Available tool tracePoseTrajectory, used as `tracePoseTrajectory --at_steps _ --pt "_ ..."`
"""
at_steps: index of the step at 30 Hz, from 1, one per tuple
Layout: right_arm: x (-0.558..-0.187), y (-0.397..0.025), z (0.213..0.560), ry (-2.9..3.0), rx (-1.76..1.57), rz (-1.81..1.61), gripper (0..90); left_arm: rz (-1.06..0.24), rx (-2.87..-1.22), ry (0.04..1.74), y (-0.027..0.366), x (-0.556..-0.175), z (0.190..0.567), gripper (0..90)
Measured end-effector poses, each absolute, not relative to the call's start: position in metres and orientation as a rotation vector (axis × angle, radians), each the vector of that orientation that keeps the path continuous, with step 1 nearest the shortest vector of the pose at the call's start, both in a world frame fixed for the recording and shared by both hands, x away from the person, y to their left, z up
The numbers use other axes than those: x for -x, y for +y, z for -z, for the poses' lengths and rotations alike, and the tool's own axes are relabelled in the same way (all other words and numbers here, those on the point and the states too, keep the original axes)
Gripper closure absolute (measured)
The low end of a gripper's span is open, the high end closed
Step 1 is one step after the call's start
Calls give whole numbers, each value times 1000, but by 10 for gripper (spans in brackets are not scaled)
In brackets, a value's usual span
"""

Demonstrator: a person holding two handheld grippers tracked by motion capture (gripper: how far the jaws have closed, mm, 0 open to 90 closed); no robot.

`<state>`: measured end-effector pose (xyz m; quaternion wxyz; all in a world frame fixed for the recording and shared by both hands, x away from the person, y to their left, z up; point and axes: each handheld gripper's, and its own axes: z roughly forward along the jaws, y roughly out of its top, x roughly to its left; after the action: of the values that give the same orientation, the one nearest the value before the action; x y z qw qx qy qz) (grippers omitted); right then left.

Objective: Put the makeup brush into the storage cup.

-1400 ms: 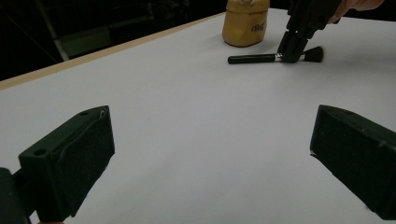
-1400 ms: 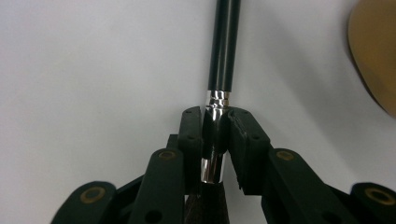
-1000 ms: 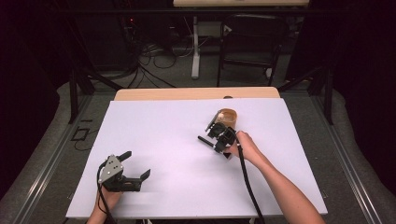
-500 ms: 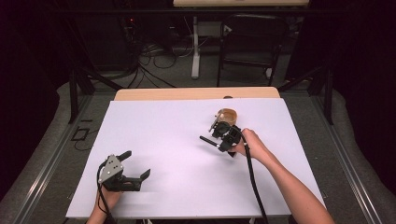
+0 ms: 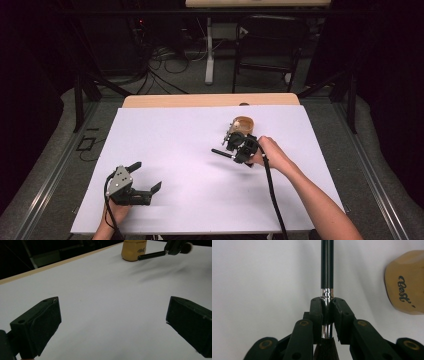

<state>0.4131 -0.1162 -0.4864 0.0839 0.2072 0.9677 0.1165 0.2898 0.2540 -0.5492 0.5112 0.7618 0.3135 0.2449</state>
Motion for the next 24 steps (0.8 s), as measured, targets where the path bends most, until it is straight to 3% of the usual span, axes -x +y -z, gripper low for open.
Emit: tracePoseTrajectory --at_steps 24 --pt "-382 -108 478 2904 -397 -461 781 -588 -1845 754 253 -291 550 0"
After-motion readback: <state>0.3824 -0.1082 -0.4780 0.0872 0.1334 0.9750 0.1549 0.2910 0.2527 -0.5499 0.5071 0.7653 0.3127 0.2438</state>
